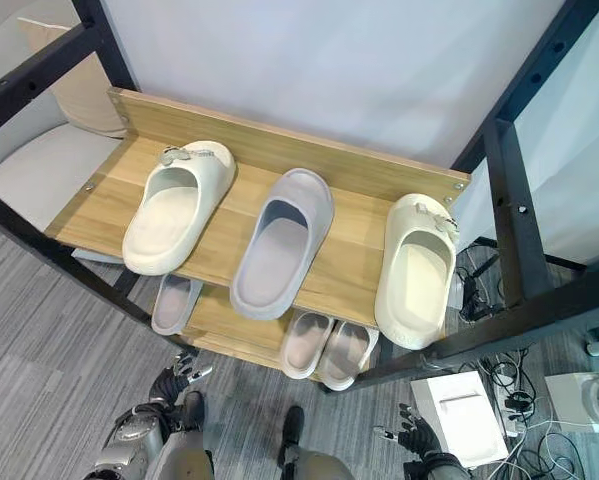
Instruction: Arrange the slippers neatly on the shoe rack.
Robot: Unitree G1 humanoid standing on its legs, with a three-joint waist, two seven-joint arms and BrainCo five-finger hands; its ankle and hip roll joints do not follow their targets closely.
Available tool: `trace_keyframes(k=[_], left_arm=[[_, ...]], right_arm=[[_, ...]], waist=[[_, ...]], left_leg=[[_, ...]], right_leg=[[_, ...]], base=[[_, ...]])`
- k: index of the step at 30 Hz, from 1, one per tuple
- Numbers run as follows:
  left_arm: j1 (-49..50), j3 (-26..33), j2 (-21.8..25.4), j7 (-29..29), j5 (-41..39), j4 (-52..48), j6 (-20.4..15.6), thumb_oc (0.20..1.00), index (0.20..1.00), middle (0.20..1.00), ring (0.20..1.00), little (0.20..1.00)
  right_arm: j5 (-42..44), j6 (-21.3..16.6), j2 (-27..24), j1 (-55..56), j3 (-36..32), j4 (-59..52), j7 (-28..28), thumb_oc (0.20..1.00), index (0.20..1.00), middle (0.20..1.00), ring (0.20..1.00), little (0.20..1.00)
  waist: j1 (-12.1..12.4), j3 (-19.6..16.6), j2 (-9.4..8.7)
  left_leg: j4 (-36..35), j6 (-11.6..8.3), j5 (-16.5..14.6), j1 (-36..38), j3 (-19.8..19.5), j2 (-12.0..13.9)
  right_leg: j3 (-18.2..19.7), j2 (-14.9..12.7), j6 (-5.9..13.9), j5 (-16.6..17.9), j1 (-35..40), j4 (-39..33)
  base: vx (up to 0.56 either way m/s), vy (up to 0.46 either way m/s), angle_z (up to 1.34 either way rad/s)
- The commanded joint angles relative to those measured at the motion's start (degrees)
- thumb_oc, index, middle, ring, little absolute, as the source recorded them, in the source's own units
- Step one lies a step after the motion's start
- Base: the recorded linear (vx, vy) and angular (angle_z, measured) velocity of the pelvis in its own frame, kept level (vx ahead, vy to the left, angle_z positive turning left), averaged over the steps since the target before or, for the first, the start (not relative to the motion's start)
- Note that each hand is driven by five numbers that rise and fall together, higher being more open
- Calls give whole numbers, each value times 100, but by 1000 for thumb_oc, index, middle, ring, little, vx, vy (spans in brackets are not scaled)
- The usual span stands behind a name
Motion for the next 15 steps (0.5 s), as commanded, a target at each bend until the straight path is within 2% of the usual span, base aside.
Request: trace_keyframes(k=[1,5,6,9,11,13,15], left_arm=[[-205,27,174,0,-76,-288,-244,1000,1000,1000,1000,1000],[-218,68,242,24,-75,-290,-254,1000,1000,1000,1000,1000],[-177,142,305,32,-51,-225,-242,1000,1000,1000,1000,1000],[-135,166,350,18,-12,-206,-239,1000,1000,1000,1000,1000],[-125,194,365,18,28,-218,-228,1000,1000,1000,1000,1000],[-131,211,406,12,38,-247,-233,1000,1000,1000,1000,1000],[-177,177,433,0,45,-267,-240,1000,1000,1000,1000,1000]], right_arm=[[28,-133,-102,16,-41,-392,-74,1000,1000,1000,1000,1000],[-42,-134,-35,-143,108,-395,-68,1000,1000,1000,1000,1000],[-71,-114,18,-168,148,-483,-48,1000,1000,1000,1000,1000],[-87,-107,32,-163,144,-530,-31,1000,1000,1000,1000,1000],[-99,-107,68,-180,158,-579,-34,1000,1000,1000,1000,1000],[-123,-100,86,-200,162,-617,-29,1000,1000,1000,1000,1000],[-119,-107,107,-231,185,-619,-18,1000,1000,1000,1000,1000]], waist=[[96,-95,-115],[158,-69,-177],[166,-65,-224],[131,-78,-236],[73,-75,-255],[79,-59,-222],[80,-48,-134]], left_leg=[[-119,265,54,330,197,-440],[-122,369,-33,423,308,-513],[-122,446,-136,514,409,-594],[-122,499,-243,559,547,-650],[-122,508,-301,573,753,-667],[-122,490,-275,553,935,-603],[-122,506,-212,483,1027,-540]], right_leg=[[391,-676,850,-167,189,465],[538,-709,922,-30,123,481],[684,-770,1018,164,76,502],[793,-814,1101,316,8,478],[858,-876,1244,627,-130,421],[801,-968,1347,894,-282,372],[702,-1010,1345,804,-272,496]], base=[[31,175,-19],[24,138,-23],[21,127,-28],[-14,145,-30],[-68,62,-43],[-80,6,-70],[-129,29,-73]])
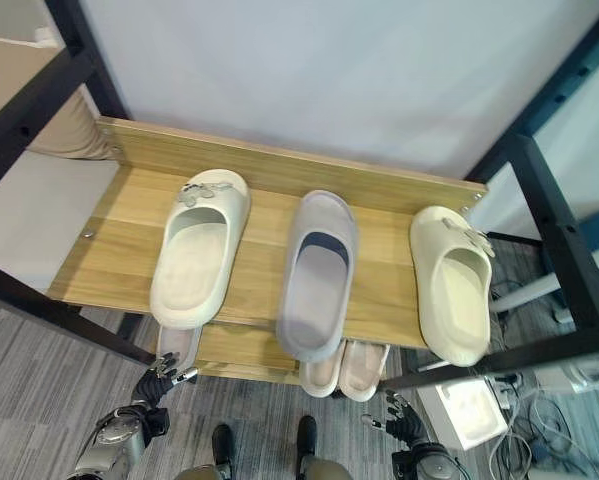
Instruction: Arrange the slippers neatly on the shoe rack.
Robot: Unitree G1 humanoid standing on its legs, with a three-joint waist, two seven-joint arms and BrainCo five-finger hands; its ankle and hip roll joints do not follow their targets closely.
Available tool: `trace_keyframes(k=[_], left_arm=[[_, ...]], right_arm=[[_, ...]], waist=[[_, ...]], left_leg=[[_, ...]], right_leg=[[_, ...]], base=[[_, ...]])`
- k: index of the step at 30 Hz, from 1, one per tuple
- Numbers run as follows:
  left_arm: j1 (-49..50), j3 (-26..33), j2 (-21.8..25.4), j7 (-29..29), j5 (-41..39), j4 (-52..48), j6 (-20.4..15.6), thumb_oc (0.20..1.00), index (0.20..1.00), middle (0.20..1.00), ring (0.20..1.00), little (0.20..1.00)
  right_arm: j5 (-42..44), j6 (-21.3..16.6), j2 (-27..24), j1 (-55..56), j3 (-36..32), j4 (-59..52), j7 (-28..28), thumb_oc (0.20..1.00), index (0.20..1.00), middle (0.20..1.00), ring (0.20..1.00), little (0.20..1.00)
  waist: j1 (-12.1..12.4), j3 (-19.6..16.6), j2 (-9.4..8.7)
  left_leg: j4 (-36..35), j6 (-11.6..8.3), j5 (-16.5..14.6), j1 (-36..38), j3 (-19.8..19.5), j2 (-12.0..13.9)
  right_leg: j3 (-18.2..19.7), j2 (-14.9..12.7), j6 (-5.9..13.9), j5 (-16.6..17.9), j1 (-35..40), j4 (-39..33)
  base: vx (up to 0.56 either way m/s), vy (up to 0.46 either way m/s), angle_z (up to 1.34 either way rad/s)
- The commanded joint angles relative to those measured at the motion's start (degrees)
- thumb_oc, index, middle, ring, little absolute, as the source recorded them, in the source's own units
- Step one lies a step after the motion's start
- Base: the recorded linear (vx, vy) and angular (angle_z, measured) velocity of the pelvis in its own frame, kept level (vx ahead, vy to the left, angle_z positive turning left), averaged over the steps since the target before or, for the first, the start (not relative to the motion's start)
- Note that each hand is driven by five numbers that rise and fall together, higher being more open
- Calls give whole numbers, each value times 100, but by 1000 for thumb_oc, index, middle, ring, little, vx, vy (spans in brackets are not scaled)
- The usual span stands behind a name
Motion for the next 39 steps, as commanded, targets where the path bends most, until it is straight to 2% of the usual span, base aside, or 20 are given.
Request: trace_keyframes(k=[1,4,7,8,11,15,18,21,22,23,25,26,28,31,32,33,36,37,38,39], left_arm=[[-232,-40,-58,-42,56,-96,-225,1000,1000,1000,1000,1000],[-262,-35,-67,-74,41,-101,-200,1000,1000,1000,1000,1000],[-212,39,-63,-85,34,-87,-189,1000,1000,1000,1000,1000],[-232,61,-86,-77,21,-41,-172,1000,1000,1000,1000,1000],[-243,32,-178,-77,31,-34,-158,1000,1000,1000,1000,1000],[-158,-66,-232,-122,69,-63,-144,1000,1000,1000,1000,1000],[-108,-142,-235,-122,42,-159,-130,1000,1000,1000,1000,1000],[-86,-182,-258,-139,43,-162,-120,1000,1000,1000,1000,1000],[-71,-209,-268,-142,84,-152,-119,1000,1000,1000,1000,1000],[-69,-214,-234,-141,138,-201,-108,1000,1000,1000,1000,1000],[-94,-228,-209,-136,190,-201,-109,1000,1000,1000,1000,1000],[-98,-234,-195,-136,234,-199,-117,1000,1000,1000,1000,1000],[-157,-214,-157,-135,323,-140,-92,1000,1000,1000,1000,1000],[-434,-89,-152,-122,548,95,-42,1000,1000,1000,1000,1000],[-497,-68,-168,-110,587,174,-50,1000,1000,1000,1000,1000],[-661,-13,-189,-88,685,405,-55,1000,1000,1000,1000,1000],[-806,68,-220,-114,839,611,-93,1000,1000,1000,1000,1000],[-806,68,-220,-114,839,611,-93,1000,1000,1000,1000,1000],[-711,72,-218,-244,840,665,-113,1000,1000,1000,1000,1000],[-647,52,-201,-308,814,608,-120,1000,1000,1000,1000,1000]], right_arm=[[-64,-114,-118,-148,151,-95,-37,1000,1000,1000,1000,1000],[-102,-99,-95,-168,184,-101,-15,1000,1000,1000,1000,1000],[-88,-85,-73,-189,254,-118,7,1000,1000,1000,1000,1000],[-106,-83,-92,-210,286,-91,22,1000,1000,1000,1000,1000],[-119,-66,-205,-152,255,-100,37,1000,1000,1000,1000,1000],[-143,-47,-284,-89,200,-32,40,1000,1000,1000,1000,1000],[-54,-63,-328,-140,197,-50,45,1000,1000,1000,1000,1000],[-61,-47,-293,-123,139,-26,22,1000,1000,1000,1000,1000],[-90,-49,-249,-138,125,39,-8,1000,1000,1000,1000,1000],[-128,-61,-214,-268,171,-26,-53,1000,1000,1000,1000,1000],[-182,-75,-184,-324,238,-133,-62,1000,1000,1000,1000,1000],[-259,-80,-187,-319,274,-187,-72,1000,1000,1000,1000,1000],[-694,-45,-274,-279,400,-577,-92,1000,1000,1000,1000,1000],[-1293,-137,-676,-49,672,-2535,349,1000,1000,1000,1000,1000],[-1297,-176,-798,59,682,-3047,499,1000,1000,1000,1000,1000],[-1227,-283,-1083,309,591,-4112,785,1000,1000,1000,1000,1000],[-541,-560,-1868,794,-100,-6070,1350,1000,1000,1000,1000,1000],[-541,-560,-1868,794,-100,-6070,1350,1000,1000,1000,1000,1000],[269,-632,-2687,1069,-1009,-7051,1632,1000,1000,1000,1000,1000],[850,-646,-3149,1217,-1558,-7393,1775,1000,1000,1000,1000,1000]], waist=[[113,-3,29],[226,-132,21],[426,-289,-92],[455,-263,-57],[405,-180,0],[365,-223,27],[469,-196,-13],[427,-271,6],[404,-332,42],[407,-272,105],[393,-196,198],[384,-198,209],[395,-237,186],[374,-297,119],[350,-309,112],[277,-341,83],[90,-425,37],[90,-425,37],[-30,-519,20],[-106,-577,3]], left_leg=[[20,-364,-24,55,-149,93],[20,-354,34,-109,12,117],[20,-389,132,-153,150,115],[20,-440,208,-108,134,197],[21,-520,408,-88,-132,234],[52,-508,407,-65,-401,209],[193,-548,295,-60,-1134,105],[74,-479,247,-55,-1134,20],[20,-405,178,-85,-1078,-75],[20,-302,101,2,-964,-137],[20,-274,96,29,-966,-111],[20,-285,73,55,-988,-128],[20,-312,105,62,-1018,-157],[20,-409,111,59,-955,-91],[20,-427,118,59,-964,-85],[20,-460,124,63,-951,-70],[20,-516,129,91,-938,-30],[20,-516,129,91,-938,-30],[20,-541,125,121,-899,1],[20,-553,123,145,-875,22]], right_leg=[[-302,-564,158,-13,272,610],[-355,-511,68,-401,591,721],[-560,-454,86,-529,846,366],[-630,-337,-16,-804,860,243],[-737,-171,-175,-977,1002,157],[-878,-137,-216,-1014,1122,188],[-851,-198,-234,-1040,1089,482],[-950,-310,-173,-939,1081,573],[-910,-426,-86,-790,927,792],[-736,-596,36,-398,573,1439],[-540,-554,37,-397,331,1812],[-483,-530,16,-467,338,1673],[-566,-484,-64,-641,543,1285],[-611,-361,-122,-947,898,747],[-642,-352,-125,-983,958,684],[-636,-319,-138,-1027,1010,635],[-668,-273,-153,-1084,1069,608],[-668,-273,-153,-1084,1069,608],[-627,-238,-164,-1066,1072,594],[-590,-227,-168,-1047,1067,602]], base=[[-193,45,-47],[-152,6,-27],[-49,-119,-40],[-20,-204,-61],[-51,-190,7],[-5,-69,39],[0,-5,20],[12,111,35],[8,327,20],[-26,292,10],[-19,143,-44],[25,45,-32],[23,6,37],[-45,-55,36],[-44,-50,-7],[-43,-52,-10],[-18,-32,0],[-37,-53,-14],[-28,-48,-10],[-34,-52,-3]])
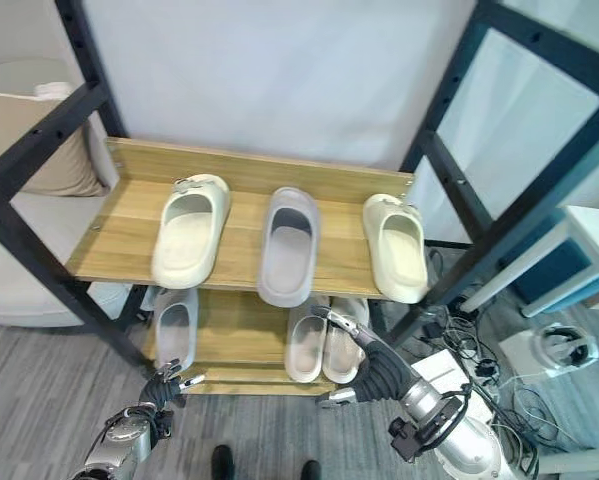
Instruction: Arrange the slippers neatly on the shoe rack.
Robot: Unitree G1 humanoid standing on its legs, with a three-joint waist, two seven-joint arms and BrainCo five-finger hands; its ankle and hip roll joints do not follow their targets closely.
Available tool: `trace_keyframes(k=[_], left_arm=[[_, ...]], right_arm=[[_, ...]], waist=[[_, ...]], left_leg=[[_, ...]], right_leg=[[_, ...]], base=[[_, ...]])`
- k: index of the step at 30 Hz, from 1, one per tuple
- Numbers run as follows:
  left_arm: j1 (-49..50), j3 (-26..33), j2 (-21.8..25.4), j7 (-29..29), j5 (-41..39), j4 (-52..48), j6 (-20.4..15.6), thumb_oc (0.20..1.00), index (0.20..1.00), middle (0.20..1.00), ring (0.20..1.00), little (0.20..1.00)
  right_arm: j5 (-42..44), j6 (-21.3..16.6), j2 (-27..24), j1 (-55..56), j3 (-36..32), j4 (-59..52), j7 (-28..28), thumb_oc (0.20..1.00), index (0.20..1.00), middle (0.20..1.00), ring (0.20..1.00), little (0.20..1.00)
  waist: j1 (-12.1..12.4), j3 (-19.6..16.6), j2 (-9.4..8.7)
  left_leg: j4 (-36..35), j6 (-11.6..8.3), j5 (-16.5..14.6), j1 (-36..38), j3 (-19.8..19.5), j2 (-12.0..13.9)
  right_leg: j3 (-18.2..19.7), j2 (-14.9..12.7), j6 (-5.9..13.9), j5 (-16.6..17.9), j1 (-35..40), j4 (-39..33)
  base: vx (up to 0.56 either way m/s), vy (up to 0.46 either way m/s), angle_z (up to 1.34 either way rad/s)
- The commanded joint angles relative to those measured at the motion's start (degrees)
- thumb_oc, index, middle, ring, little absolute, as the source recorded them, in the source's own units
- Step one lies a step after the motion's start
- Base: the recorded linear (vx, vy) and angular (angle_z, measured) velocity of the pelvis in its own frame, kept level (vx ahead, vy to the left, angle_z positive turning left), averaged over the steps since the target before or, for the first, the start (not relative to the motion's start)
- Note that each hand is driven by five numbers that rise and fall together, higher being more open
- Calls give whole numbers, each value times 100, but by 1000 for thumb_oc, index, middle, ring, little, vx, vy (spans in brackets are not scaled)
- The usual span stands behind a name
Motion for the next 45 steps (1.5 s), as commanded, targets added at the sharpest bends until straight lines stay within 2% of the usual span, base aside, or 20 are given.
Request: trace_keyframes(k=[1,2,3,5,6,10,11,12,16,18,19,21,27,29,34,36,41,42,43,45], left_arm=[[-269,-23,118,-218,89,116,-261,1000,1000,1000,1000,1000],[-218,-42,131,-251,54,126,-287,1000,1000,1000,1000,1000],[-171,-65,109,-290,11,94,-298,1000,1000,1000,1000,1000],[-73,-147,60,-273,-91,-1,-343,1000,1000,1000,1000,1000],[-36,-173,52,-258,-154,-98,-346,1000,1000,1000,1000,1000],[42,-290,0,-171,-288,-437,-342,1000,1000,1000,1000,1000],[42,-290,0,-171,-288,-437,-342,1000,1000,1000,1000,1000],[5,-383,-47,-126,-262,-504,-276,1000,1000,1000,1000,1000],[-10,-480,-67,-45,-217,-487,-181,1000,1000,1000,1000,1000],[-13,-464,-62,-44,-217,-487,-180,1000,1000,1000,1000,1000],[-18,-529,-37,16,-238,-526,-162,1000,1000,1000,1000,1000],[-41,-525,-24,76,-269,-525,-152,1000,1000,1000,1000,1000],[-45,-560,3,163,-283,-561,-141,1000,1000,1000,1000,1000],[-42,-538,41,191,-266,-619,-134,1000,1000,1000,1000,1000],[-65,-446,93,302,-261,-737,-113,1000,1000,1000,1000,1000],[-67,-419,67,346,-297,-794,-77,1000,1000,1000,1000,1000],[-59,-408,29,368,-267,-916,-29,1000,1000,1000,1000,1000],[-65,-408,22,371,-261,-909,-22,1000,1000,1000,1000,1000],[-67,-425,16,381,-258,-902,-25,1000,1000,1000,1000,1000],[-65,-478,6,368,-242,-924,-23,1000,1000,1000,1000,1000]], right_arm=[[1883,-302,-939,-368,-1194,-158,484,1000,1000,1000,1000,1000],[2455,-336,-1351,-273,-1644,-388,672,1000,1000,1000,1000,1000],[2582,-346,-1481,-256,-1918,-465,649,1000,1000,1000,1000,1000],[2832,-491,-1443,-652,-2226,-405,412,1000,1000,1000,1000,1000],[2808,-534,-1273,-894,-2156,-273,231,1000,1000,1000,1000,1000],[1506,-664,-280,-2113,-1577,271,-768,1000,1000,1000,1000,1000],[1506,-664,-280,-2113,-1577,271,-768,1000,1000,1000,1000,1000],[471,-555,210,-2645,-1096,656,-1284,1000,1000,1000,1000,1000],[-865,-220,717,-3354,-331,1540,-2018,1000,1000,1000,1000,1000],[-877,-232,722,-3395,-297,1577,-2038,1000,1000,1000,1000,1000],[-1119,-65,910,-3706,12,2026,-2274,1000,1000,1000,1000,1000],[-1089,3,1066,-3860,202,2255,-2351,1000,1000,1000,1000,1000],[-1261,152,1368,-4387,539,2889,-2629,1000,1000,1000,1000,1000],[-1668,307,1351,-4580,597,3128,-2738,1000,1000,1000,1000,1000],[-2497,850,1297,-4775,445,3901,-3172,1000,1000,1000,1000,1000],[-2577,1089,1372,-4823,390,4225,-3267,1000,1000,1000,1000,1000],[-2673,1380,1573,-4805,347,4561,-3295,1000,1000,1000,1000,1000],[-2675,1383,1596,-4813,338,4567,-3319,862,862,862,862,862],[-2569,1359,1645,-4811,359,4650,-3335,200,200,200,200,200],[-2441,1345,1727,-4869,449,4901,-3339,200,200,200,200,200]], waist=[[40,-51,59],[-36,-99,42],[-68,-134,49],[-126,-200,68],[-131,-213,85],[-24,-231,188],[-24,-231,188],[106,-214,232],[354,-159,232],[336,-149,227],[478,-114,212],[552,-76,190],[831,-11,111],[936,11,78],[942,85,49],[938,131,64],[939,253,106],[939,263,110],[943,272,113],[972,289,128]], left_leg=[[7,-477,-176,265,64,236],[7,-490,-172,289,96,258],[7,-496,-175,297,114,264],[7,-493,-185,332,156,280],[7,-486,-194,341,167,284],[7,-446,-216,376,141,267],[7,-446,-216,376,141,267],[7,-421,-229,372,70,239],[7,-382,-240,370,-60,184],[7,-381,-240,374,-62,182],[7,-357,-236,341,-113,157],[7,-339,-239,318,-146,136],[7,-273,-286,267,-202,53],[7,-238,-313,236,-200,21],[7,-216,-341,219,-145,12],[7,-216,-334,204,-138,14],[7,-222,-304,105,-150,21],[7,-221,-301,90,-161,20],[7,-220,-295,82,-165,20],[7,-221,-289,67,-181,19]], right_leg=[[39,-53,320,-178,182,506],[86,-40,312,-163,178,516],[103,-34,309,-151,174,514],[161,-20,305,-133,160,508],[170,-19,306,-131,157,504],[141,-23,303,-164,190,519],[141,-23,303,-164,190,519],[85,-40,293,-191,199,538],[-35,-74,287,-228,292,499],[-38,-76,288,-228,298,497],[-83,-91,291,-227,308,484],[-102,-105,292,-219,311,478],[-166,-165,330,-171,356,407],[-170,-198,359,-129,332,405],[-105,-218,362,-101,280,411],[-105,-211,349,-118,256,400],[-146,-203,329,-154,190,386],[-147,-200,326,-157,177,388],[-149,-201,323,-157,171,392],[-163,-198,320,-164,158,396]], base=[[-26,-30,-10],[-19,-16,-19],[-13,-12,-22],[-6,-4,-5],[-19,-1,-6],[4,17,-21],[-2,30,10],[5,31,14],[18,32,22],[8,18,30],[0,22,32],[6,24,14],[38,29,10],[41,53,3],[0,35,-2],[-27,12,-6],[-31,1,-7],[-24,0,-5],[0,0,0],[0,0,0]])
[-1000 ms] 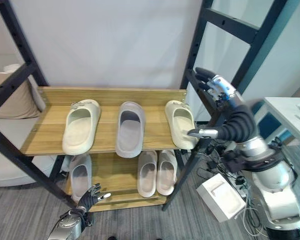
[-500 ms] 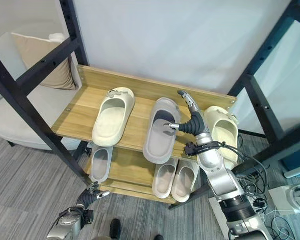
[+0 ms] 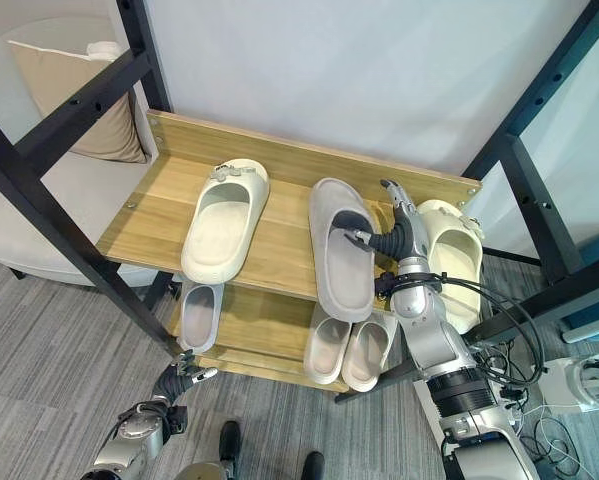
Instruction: Arrange the slippers neatly on the shoe rack.
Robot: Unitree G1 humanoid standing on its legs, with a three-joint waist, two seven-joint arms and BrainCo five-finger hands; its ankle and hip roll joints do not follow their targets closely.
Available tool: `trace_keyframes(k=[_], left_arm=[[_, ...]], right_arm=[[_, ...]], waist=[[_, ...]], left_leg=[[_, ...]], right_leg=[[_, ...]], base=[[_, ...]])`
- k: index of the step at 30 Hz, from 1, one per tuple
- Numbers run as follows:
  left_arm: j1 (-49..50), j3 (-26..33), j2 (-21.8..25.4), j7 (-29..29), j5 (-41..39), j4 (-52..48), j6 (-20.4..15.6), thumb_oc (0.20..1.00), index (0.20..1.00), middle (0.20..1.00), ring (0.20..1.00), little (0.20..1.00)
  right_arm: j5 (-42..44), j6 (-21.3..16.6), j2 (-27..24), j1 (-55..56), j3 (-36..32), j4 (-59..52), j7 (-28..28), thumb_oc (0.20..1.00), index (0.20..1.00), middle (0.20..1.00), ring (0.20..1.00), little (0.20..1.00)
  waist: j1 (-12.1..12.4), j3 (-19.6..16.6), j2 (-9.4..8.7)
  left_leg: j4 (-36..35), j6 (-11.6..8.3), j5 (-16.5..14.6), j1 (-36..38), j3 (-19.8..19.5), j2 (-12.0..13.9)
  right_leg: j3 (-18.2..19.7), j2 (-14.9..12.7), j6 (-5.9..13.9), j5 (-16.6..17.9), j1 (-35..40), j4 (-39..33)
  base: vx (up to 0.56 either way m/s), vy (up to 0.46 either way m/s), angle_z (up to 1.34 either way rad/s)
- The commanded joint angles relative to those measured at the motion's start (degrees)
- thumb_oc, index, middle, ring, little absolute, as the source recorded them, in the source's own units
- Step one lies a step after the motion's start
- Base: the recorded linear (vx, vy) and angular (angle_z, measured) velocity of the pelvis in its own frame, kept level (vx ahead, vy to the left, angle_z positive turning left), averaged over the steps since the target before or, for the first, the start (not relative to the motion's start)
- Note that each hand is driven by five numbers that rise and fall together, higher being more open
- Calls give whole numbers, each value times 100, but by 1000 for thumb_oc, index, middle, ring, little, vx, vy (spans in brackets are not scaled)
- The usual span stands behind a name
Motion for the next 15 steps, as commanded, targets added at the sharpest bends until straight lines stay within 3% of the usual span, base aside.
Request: trace_keyframes(k=[1,5,7,8,10,11,14,15], left_arm=[[-354,-122,-30,45,-12,-132,-171,1000,1000,1000,1000,1000],[-386,-213,-31,26,-48,-86,-190,1000,1000,1000,1000,1000],[-369,-204,5,-14,-61,-101,-186,1000,1000,1000,1000,1000],[-338,-10,41,24,-73,-210,-172,1000,1000,1000,1000,1000],[-320,26,44,45,-64,-227,-172,1000,1000,1000,1000,1000],[-238,172,47,159,-85,-274,-186,1000,1000,1000,1000,1000],[-127,257,40,235,-131,-297,-201,1000,1000,1000,1000,1000],[-49,337,19,278,-182,-302,-208,1000,1000,1000,1000,1000]], right_arm=[[400,147,-36,-224,80,691,-81,200,200,200,200,200],[2227,-484,312,-312,318,939,235,200,200,200,200,200],[2326,-565,231,-392,469,761,363,200,200,200,200,200],[2499,-887,212,-174,265,-620,293,200,200,200,200,200],[2479,-960,216,-65,160,-923,293,200,200,200,200,200],[2449,-1290,344,184,-175,-1907,176,200,200,200,200,200],[2781,-1566,561,445,-269,-2622,284,200,200,200,200,200],[3260,-1779,672,602,-123,-3105,618,200,200,200,200,200]], waist=[[196,-7,175],[258,13,173],[270,19,165],[216,40,175],[202,37,174],[143,32,185],[86,11,181],[47,-2,178]], left_leg=[[2,-184,-209,226,-85,107],[2,-184,-190,228,-117,94],[2,-187,-189,244,-105,102],[2,-187,-201,267,-81,111],[2,-188,-203,272,-85,110],[2,-190,-207,278,-79,120],[2,-197,-208,288,-55,133],[2,-205,-202,295,-28,149]], right_leg=[[-41,-115,403,-121,238,421],[-66,-102,397,-145,239,457],[-59,-99,395,-148,233,483],[-33,-92,393,-164,218,495],[-36,-91,392,-173,221,498],[-28,-89,388,-195,204,510],[-19,-87,381,-200,195,512],[-6,-83,375,-193,196,499]], base=[[0,0,0],[1,-3,-1],[0,0,0],[0,0,0],[19,-9,7],[16,-7,7],[5,-1,10],[-3,-7,-3]])
